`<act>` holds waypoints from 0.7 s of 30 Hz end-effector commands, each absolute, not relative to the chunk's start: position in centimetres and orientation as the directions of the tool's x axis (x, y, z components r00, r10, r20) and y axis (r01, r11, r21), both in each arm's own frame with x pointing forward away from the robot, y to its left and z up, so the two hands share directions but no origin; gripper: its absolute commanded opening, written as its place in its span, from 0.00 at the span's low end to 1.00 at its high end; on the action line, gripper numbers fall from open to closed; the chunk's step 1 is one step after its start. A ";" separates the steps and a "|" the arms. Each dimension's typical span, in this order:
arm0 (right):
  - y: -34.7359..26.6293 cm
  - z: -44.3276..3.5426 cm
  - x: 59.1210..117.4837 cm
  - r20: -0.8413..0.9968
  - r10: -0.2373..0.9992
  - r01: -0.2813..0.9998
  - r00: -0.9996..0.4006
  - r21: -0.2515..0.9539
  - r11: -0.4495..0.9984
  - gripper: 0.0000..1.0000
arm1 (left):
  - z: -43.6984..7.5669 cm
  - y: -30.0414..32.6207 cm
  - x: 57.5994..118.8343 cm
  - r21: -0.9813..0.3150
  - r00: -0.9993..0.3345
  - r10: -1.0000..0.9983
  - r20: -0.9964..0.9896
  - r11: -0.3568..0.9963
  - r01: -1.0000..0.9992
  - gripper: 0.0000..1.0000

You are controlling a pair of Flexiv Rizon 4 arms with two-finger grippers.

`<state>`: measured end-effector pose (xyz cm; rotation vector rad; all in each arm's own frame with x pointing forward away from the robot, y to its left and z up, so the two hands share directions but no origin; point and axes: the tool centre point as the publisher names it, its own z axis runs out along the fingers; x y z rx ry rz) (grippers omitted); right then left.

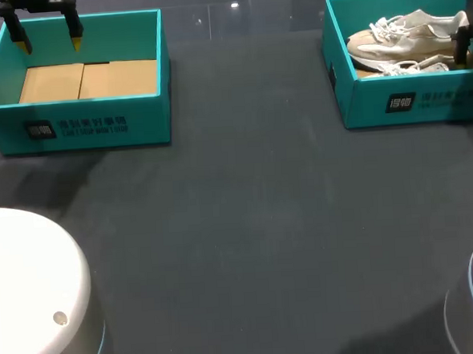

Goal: Take the shoe out of the shoebox, open the shoe tongue, remove and reinsert the insole, then place the shoe into the shoebox

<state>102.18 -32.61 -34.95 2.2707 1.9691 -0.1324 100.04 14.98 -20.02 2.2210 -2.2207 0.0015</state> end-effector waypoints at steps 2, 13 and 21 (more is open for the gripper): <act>-32.8 -35.2 102.5 -0.155 0.977 0.989 0.144 0.035 -0.140 0.75 | -20.0 15.0 100.0 0.000 0.000 -1.000 0.000 0.000 -1.000 1.00; -33.4 -36.1 102.8 -0.144 0.979 0.990 0.141 0.008 -0.142 0.83 | -20.0 15.0 100.0 0.000 0.000 -1.000 0.000 0.000 -1.000 1.00; -33.4 -36.8 102.8 -0.135 0.984 0.993 0.119 -0.009 -0.121 0.80 | -20.0 15.0 100.0 0.000 0.000 -1.000 0.000 0.000 -1.000 1.00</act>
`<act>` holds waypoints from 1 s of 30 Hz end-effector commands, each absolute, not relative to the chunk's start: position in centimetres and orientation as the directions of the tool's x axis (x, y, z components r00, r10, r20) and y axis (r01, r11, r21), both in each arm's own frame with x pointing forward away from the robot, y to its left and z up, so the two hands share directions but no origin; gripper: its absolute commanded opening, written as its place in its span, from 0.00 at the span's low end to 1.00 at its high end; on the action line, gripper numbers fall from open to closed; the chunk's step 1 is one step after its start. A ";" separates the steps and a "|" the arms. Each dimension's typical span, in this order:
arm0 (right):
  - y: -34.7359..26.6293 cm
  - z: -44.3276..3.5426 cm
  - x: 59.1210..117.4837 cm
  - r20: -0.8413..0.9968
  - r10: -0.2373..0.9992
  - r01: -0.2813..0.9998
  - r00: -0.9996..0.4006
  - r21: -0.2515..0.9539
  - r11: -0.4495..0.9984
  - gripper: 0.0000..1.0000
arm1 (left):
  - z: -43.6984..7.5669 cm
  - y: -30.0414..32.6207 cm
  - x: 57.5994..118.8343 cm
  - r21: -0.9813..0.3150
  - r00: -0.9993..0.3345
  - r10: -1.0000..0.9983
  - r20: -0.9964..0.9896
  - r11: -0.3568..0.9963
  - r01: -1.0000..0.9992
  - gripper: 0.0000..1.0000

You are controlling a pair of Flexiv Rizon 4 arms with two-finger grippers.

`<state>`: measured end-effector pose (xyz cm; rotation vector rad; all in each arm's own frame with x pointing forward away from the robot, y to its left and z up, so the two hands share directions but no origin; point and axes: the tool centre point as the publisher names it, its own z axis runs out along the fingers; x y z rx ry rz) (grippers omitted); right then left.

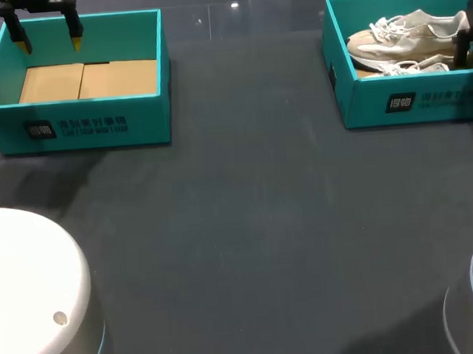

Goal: Take the shoe out of the shoebox, open the shoe tongue, remove and reinsert the insole, then place the shoe into the shoebox

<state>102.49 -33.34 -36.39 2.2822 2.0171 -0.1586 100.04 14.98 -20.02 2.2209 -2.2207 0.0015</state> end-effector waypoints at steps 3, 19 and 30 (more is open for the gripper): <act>-33.5 -37.0 102.7 -0.130 0.985 0.993 0.114 -0.016 -0.117 0.74 | -20.0 15.0 100.0 0.000 0.000 -1.000 0.000 0.000 -1.000 1.00; -33.7 -37.2 102.1 -0.126 0.985 0.992 0.115 -0.034 -0.120 0.00 | -20.0 15.0 100.0 0.000 0.000 -1.000 0.000 0.000 -1.000 1.00; -34.0 -36.1 102.0 -0.131 0.984 0.992 0.122 -0.011 -0.125 0.00 | -20.0 15.0 100.0 0.000 0.000 -1.000 0.000 0.000 -1.000 1.00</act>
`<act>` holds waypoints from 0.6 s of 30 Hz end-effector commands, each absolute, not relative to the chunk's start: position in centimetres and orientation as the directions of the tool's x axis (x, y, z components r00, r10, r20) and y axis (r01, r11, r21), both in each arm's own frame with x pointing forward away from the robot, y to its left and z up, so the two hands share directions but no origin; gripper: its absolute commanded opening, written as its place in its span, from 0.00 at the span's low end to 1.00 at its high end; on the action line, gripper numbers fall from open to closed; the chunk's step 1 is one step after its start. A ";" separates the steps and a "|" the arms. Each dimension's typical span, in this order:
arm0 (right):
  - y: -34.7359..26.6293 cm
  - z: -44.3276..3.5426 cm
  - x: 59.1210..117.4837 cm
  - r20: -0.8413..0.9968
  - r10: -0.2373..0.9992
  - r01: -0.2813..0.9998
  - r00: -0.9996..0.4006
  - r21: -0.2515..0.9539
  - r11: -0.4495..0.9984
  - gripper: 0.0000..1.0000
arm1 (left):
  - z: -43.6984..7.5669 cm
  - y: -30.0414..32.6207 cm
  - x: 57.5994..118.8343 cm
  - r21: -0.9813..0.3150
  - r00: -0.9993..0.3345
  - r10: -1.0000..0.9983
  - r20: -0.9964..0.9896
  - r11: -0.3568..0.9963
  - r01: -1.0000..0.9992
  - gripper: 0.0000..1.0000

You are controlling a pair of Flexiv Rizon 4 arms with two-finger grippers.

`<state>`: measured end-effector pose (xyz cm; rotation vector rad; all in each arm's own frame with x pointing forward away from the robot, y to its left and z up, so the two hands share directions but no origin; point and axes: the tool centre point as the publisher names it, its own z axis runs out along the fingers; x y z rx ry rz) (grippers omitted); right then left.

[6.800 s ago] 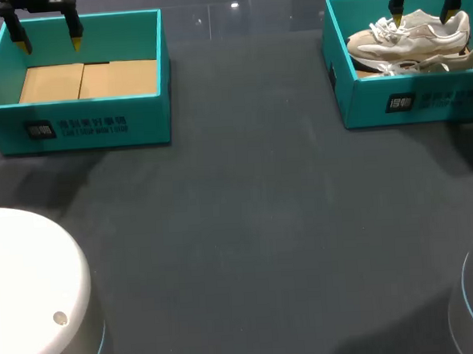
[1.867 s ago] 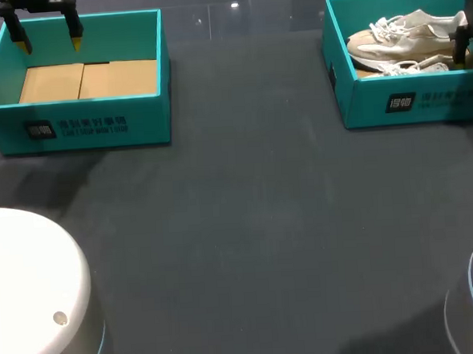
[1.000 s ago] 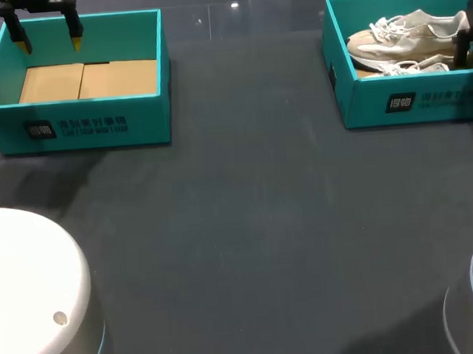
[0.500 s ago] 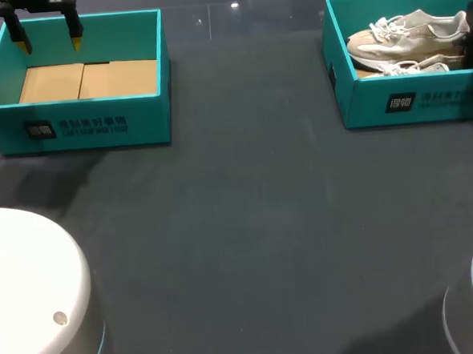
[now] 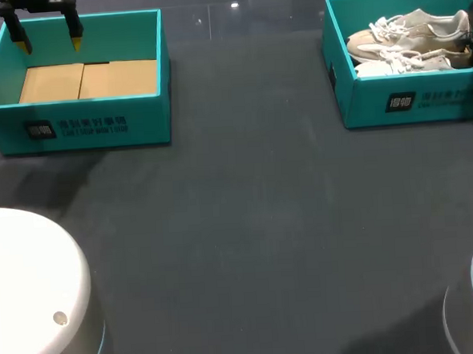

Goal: Take the shoe out of the shoebox, open the shoe tongue, remove and reinsert the insole, then place the shoe into the shoebox

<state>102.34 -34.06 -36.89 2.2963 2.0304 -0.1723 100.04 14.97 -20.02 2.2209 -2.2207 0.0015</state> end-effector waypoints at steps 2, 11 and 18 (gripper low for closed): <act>-33.9 -35.7 101.9 -0.127 0.984 0.992 0.124 -0.006 -0.126 0.00 | -20.0 15.0 100.0 0.000 0.000 -1.000 0.000 0.000 -1.000 1.00; -33.7 -33.8 101.4 -0.106 0.986 0.992 0.126 0.024 -0.124 0.00 | -20.0 15.0 100.0 0.000 0.000 -1.000 0.000 0.000 -1.000 1.00; -33.9 -31.1 101.4 -0.116 0.984 0.989 0.139 0.063 -0.132 0.00 | -20.0 15.0 100.0 0.000 0.000 -1.000 0.000 0.000 -1.000 1.00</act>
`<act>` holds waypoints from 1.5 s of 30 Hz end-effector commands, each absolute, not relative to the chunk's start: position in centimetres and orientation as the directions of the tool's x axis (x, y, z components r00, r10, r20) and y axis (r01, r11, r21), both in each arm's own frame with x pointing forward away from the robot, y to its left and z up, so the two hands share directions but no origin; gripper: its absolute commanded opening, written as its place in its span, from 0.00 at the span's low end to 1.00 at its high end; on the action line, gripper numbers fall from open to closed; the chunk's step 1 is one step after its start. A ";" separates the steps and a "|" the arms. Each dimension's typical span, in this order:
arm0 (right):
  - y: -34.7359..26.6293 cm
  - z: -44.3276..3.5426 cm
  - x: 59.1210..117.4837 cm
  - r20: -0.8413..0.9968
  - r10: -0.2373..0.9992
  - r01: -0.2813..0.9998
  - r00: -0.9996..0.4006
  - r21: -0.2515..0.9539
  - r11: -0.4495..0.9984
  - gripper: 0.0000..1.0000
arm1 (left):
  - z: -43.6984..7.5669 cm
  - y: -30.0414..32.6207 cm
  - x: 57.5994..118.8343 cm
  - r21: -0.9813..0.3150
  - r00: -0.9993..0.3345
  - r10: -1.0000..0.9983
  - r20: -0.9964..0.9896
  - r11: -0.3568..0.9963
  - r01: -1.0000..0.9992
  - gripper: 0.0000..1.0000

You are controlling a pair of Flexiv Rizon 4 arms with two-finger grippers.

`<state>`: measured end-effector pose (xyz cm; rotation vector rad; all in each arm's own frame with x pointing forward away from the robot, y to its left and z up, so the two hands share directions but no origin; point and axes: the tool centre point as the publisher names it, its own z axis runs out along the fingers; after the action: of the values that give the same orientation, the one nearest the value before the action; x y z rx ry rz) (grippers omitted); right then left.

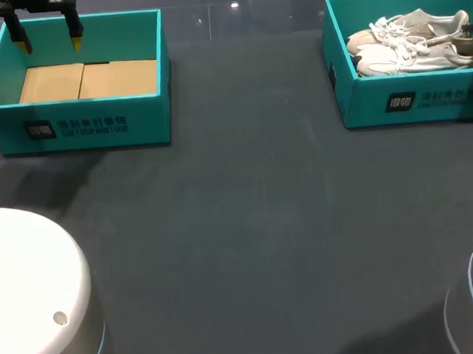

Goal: Take the shoe out of the shoebox, open the shoe tongue, remove and reinsert the insole, then place the shoe into the shoebox

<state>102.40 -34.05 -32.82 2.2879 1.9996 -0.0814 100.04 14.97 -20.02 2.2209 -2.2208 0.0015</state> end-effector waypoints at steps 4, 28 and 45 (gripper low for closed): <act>-34.0 -29.6 101.7 -0.134 0.981 0.988 0.141 0.081 -0.131 0.00 | -20.0 15.0 100.0 0.000 0.000 -1.000 0.000 0.000 -1.000 1.00; -34.4 -19.7 101.7 -0.167 0.967 0.979 0.192 0.106 -0.177 0.00 | -20.0 15.0 100.0 0.000 0.000 -1.000 0.000 0.000 -1.000 1.00; -31.7 -12.3 97.7 -0.165 0.962 0.971 0.217 0.134 -0.196 0.00 | -20.0 15.0 100.0 0.000 0.000 -1.000 0.000 0.000 -1.000 1.00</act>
<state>99.19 -32.58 -13.73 2.2971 1.8548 -0.0844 100.03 14.97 -20.02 2.2209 -2.2208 0.0015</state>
